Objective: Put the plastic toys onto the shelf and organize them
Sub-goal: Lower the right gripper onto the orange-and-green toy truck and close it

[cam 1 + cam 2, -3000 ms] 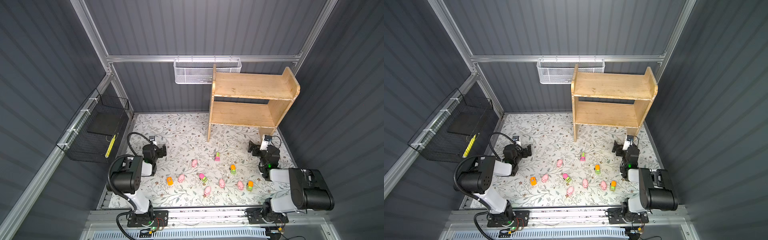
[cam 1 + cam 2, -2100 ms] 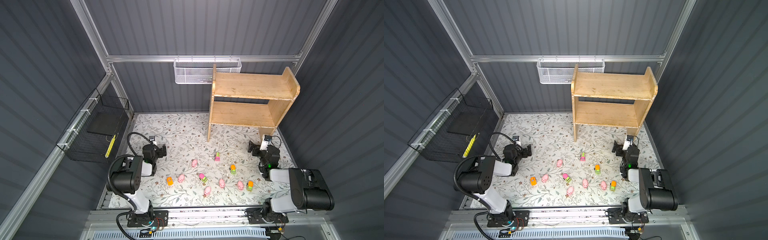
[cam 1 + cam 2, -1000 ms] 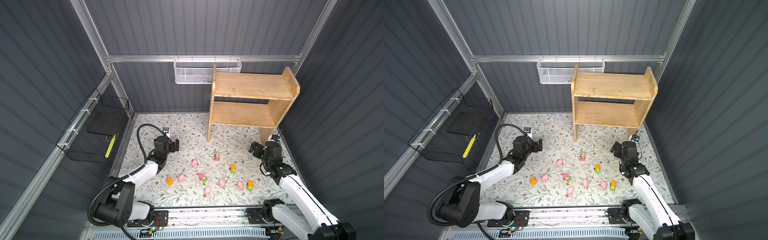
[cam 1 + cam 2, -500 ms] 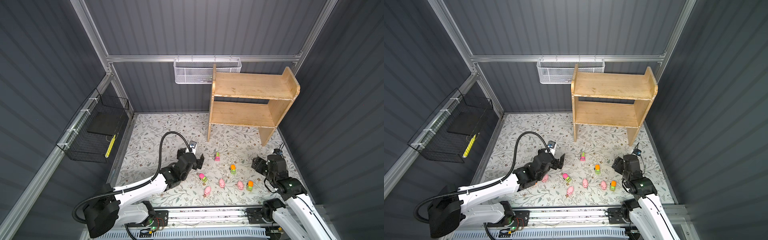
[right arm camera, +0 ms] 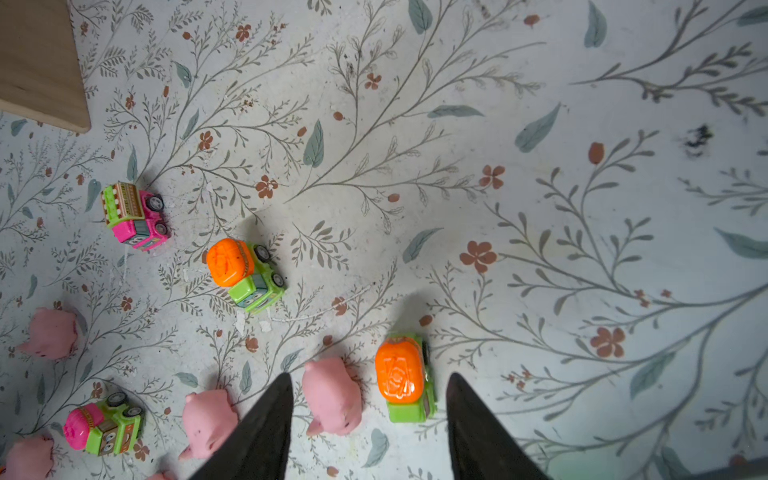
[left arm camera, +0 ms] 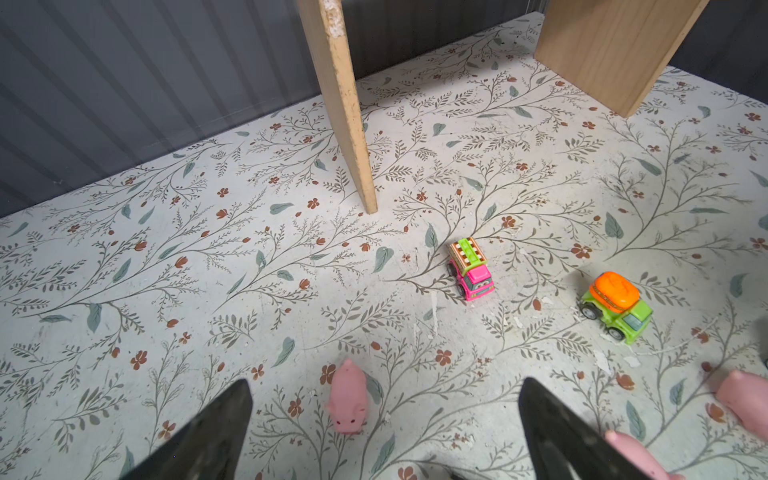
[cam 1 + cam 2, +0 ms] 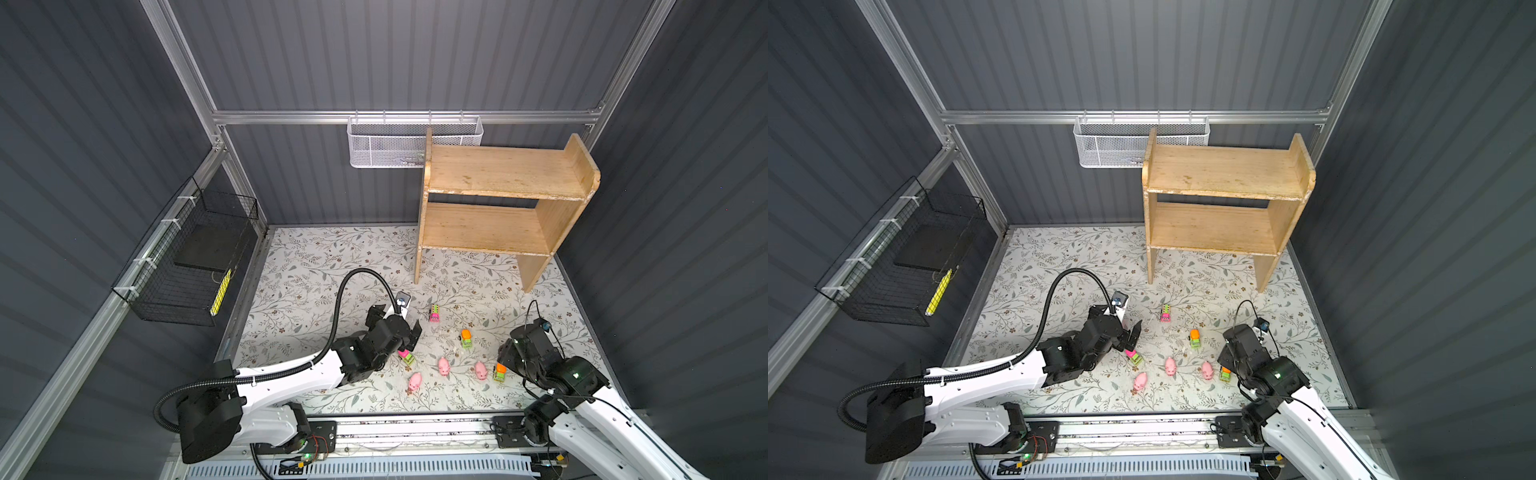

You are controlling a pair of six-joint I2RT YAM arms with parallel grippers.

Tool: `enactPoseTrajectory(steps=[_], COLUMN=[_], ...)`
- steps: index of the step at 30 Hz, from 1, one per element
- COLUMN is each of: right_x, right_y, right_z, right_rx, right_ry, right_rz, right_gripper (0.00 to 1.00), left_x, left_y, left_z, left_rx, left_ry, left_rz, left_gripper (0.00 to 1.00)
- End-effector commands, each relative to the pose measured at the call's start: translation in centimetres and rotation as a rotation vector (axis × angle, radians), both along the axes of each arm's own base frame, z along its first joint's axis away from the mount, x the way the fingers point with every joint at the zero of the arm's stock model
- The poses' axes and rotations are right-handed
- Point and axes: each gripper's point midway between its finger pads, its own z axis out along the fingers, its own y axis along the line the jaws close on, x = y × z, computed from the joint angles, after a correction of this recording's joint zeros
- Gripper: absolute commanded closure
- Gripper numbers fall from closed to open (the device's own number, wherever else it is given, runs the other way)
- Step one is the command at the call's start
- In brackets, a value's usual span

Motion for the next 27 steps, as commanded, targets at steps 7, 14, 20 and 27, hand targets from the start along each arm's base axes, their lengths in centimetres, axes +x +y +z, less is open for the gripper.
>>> enactPoseTrajectory(steps=[7, 14, 20, 27], right_x=[-2.2, -2.4, -2.1, -1.6], right_y=[-0.3, 0.5, 0.7, 0.9], right_z=[-3.2, -4.4, -5.1, -5.0], right_rx=[-0.048, -0.062, -0.091, -0.112], right_ry=[0.118, 0.161, 0.179, 0.185], right_rz=[-0.061, -0.034, -0.026, -0.012], right_gripper=[0.41, 0.43, 0.44, 0.47], left_x=[0.1, 0.1, 0.2, 0.3], left_y=[-1.3, -1.1, -0.8, -0.6], left_z=[-1.2, -1.8, -2.2, -2.2], left_rx=[0.073, 0.104, 0.129, 0.134], left_ry=[0.0, -0.001, -0.003, -0.008], left_rz=[-0.063, -0.064, -0.057, -0.05], left_gripper=[0.0, 0.0, 0.0, 0.0])
